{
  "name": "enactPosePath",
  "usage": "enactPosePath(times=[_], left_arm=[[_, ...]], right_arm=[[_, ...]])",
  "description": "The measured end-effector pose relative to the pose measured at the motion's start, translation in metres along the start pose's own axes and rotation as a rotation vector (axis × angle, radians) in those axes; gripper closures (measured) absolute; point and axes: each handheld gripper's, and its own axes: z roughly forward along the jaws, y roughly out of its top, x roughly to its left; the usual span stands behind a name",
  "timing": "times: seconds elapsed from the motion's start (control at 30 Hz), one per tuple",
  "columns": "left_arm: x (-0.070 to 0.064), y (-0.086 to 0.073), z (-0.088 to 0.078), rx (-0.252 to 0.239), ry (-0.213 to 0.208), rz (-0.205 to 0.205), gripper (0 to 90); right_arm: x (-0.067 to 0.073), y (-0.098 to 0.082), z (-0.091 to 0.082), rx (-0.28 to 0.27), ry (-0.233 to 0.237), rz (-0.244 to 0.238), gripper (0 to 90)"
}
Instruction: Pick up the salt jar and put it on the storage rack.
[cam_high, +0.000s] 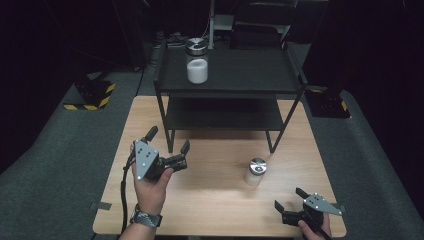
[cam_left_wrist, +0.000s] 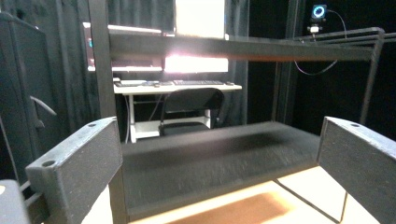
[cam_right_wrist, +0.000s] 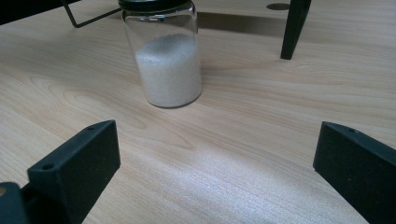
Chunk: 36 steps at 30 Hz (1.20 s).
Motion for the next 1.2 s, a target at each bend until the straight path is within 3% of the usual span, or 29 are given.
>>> enactPosePath(times=[0.3, 0.63, 1.07, 1.2], left_arm=[[0.002, -0.043, -0.023, 0.059, 0.011, -0.023, 0.5], [0.005, -0.076, -0.042, 0.175, 0.010, -0.038, 0.5], [0.005, -0.091, -0.053, 0.310, 0.017, -0.035, 0.5], [0.009, -0.084, -0.051, 0.400, 0.018, -0.059, 0.7]], right_arm=[[0.001, 0.000, 0.000, 0.000, 0.001, 0.000, 0.3], [0.001, 0.000, 0.000, 0.000, 0.000, -0.002, 0.3], [0.003, 0.000, 0.000, -0.002, -0.001, -0.006, 0.3], [0.003, -0.001, 0.000, -0.004, -0.002, -0.002, 0.3]])
